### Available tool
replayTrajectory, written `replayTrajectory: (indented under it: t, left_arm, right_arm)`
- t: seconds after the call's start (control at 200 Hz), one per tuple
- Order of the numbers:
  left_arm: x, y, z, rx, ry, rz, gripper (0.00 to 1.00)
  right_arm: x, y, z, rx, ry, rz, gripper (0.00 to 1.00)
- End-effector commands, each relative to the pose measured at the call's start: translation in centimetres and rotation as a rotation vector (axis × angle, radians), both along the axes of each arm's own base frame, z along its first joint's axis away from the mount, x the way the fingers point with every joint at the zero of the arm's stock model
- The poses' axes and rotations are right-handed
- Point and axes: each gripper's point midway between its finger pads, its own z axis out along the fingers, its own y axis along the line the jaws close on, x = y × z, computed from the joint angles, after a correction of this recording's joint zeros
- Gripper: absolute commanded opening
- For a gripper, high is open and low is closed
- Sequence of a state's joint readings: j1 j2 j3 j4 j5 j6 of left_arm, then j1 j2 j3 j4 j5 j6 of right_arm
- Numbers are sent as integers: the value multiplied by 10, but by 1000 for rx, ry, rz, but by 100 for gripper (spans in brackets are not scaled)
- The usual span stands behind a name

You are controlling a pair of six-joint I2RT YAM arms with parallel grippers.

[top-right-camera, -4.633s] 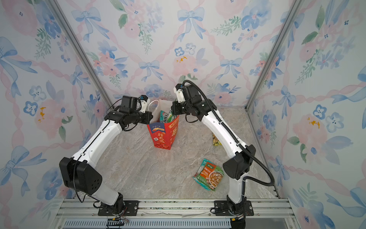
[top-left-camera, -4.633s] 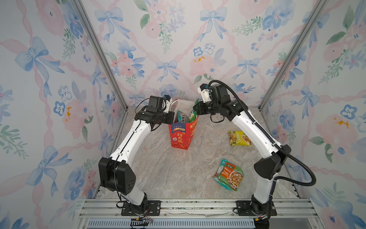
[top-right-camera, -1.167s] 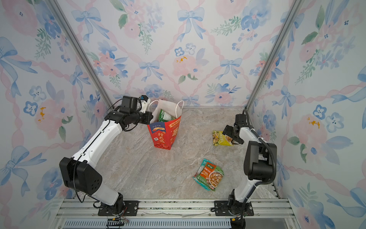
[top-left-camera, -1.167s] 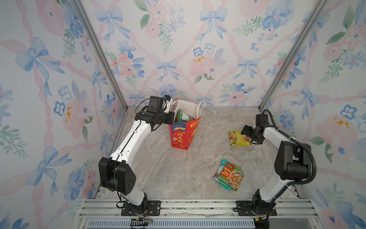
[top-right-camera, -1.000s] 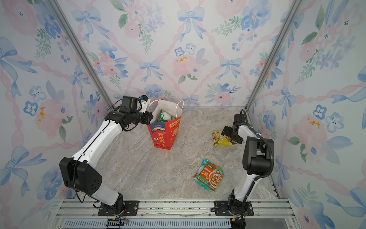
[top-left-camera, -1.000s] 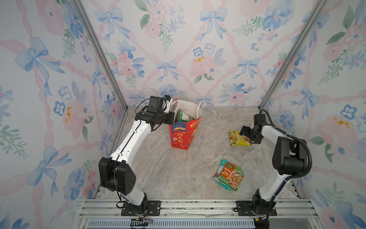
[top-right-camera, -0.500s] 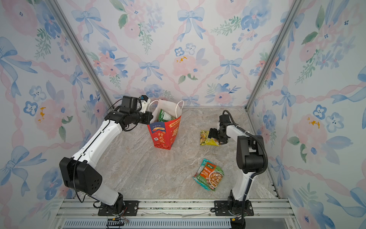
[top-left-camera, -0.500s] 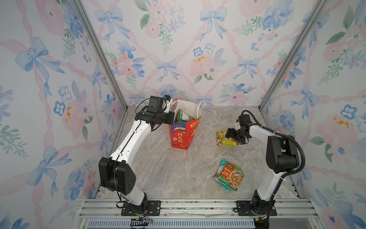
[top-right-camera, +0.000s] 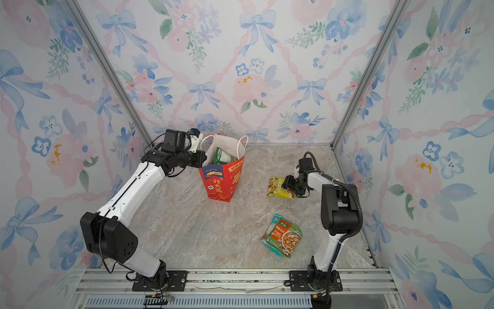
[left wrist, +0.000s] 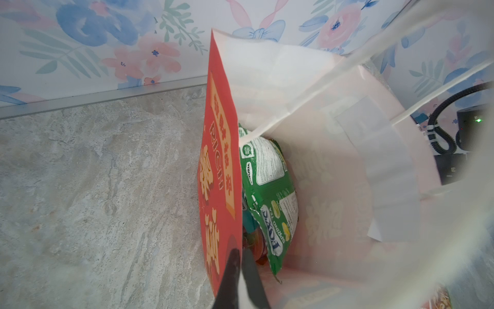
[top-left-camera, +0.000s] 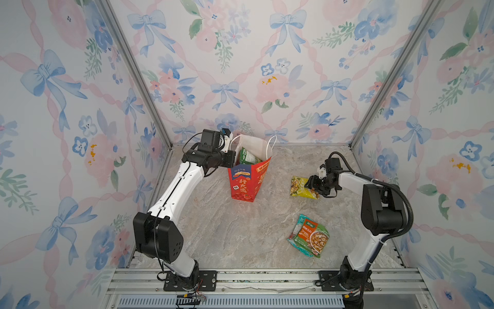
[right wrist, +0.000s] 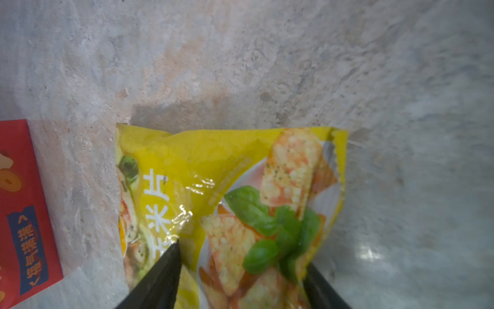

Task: Place the snacks into the paper bag
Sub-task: 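Grasp the yellow corn chip bag at its edge with the right gripper, then lift the yellow corn chip bag and carry it toward the paper bag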

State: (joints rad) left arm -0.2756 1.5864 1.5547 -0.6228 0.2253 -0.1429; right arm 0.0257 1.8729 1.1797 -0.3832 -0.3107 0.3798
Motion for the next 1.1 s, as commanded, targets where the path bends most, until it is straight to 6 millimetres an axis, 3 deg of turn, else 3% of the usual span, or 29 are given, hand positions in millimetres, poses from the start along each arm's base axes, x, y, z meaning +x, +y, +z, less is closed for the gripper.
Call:
replayTrajectory:
  t: [0.0,0.35,0.47,0.615,0.77,0.79,0.91,1.095]
  left_arm:
    - [-7,-4,-13,7,46,-19,0]
    - [-8,-4,-12,6,43,-19,0]
    - [-8,-3,-11,5,40,-18,0]
    - [-8,-5,-12,3,43,-23,0]
    - [-8,-4,-10,3,40,-21,0]
    - [-9,-4,-10,1,38,-22,0]
    - [-9,-5,-10,0,40,-23,0]
    - [-9,-5,-9,1,39,-23,0]
  right_arm:
    - [-2,1,8,31,-20,-6,57]
    - [-10,15,17,49,-34,19,31]
    - [-12,23,28,60,-56,33,17]
    - [-16,34,45,69,-86,52,9]
    - [-20,48,68,69,-124,82,6]
    - [-20,50,82,71,-155,86,6]
    - [-22,58,110,66,-207,104,4]
    - [-23,75,172,69,-324,139,2]
